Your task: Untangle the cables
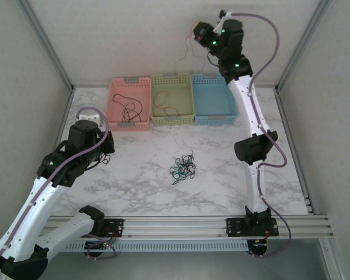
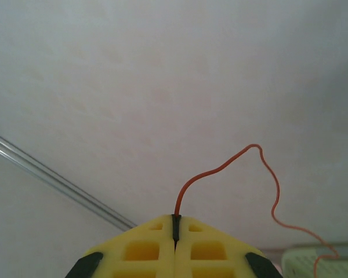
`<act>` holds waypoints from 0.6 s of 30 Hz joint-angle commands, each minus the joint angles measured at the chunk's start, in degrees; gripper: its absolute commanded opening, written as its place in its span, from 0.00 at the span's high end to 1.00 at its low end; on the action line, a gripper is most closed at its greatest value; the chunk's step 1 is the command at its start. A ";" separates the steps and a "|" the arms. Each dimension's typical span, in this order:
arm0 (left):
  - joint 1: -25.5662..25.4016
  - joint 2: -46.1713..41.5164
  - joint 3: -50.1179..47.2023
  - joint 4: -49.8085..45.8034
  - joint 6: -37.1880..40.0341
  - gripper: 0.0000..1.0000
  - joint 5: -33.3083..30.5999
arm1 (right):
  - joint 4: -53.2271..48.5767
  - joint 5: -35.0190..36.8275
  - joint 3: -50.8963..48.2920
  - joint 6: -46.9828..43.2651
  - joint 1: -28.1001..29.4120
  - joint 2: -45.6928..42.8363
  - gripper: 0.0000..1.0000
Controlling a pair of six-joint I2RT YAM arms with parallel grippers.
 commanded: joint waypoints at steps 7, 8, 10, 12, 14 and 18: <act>0.38 -0.30 -1.75 -0.48 -0.24 1.00 1.01 | 0.51 -3.71 -15.31 -2.60 5.05 4.06 1.00; 0.40 -0.30 -1.84 -0.32 -0.35 1.00 1.18 | -0.01 -3.66 -16.29 -3.72 5.59 4.45 1.00; 0.40 -0.17 -1.85 0.02 -0.56 1.00 1.74 | -1.06 -2.54 -17.78 -6.13 6.48 4.85 1.00; 0.39 -0.21 -1.76 0.49 -0.99 1.00 3.25 | -2.36 -1.06 -18.94 -7.97 7.04 5.08 1.00; 0.40 -0.22 -1.76 1.33 -1.47 1.00 4.70 | -3.81 -0.22 -19.39 -8.99 7.11 5.09 0.95; 0.35 -0.04 -1.84 4.12 -2.46 1.00 9.40 | -7.50 1.95 -20.09 -12.53 7.36 2.54 0.65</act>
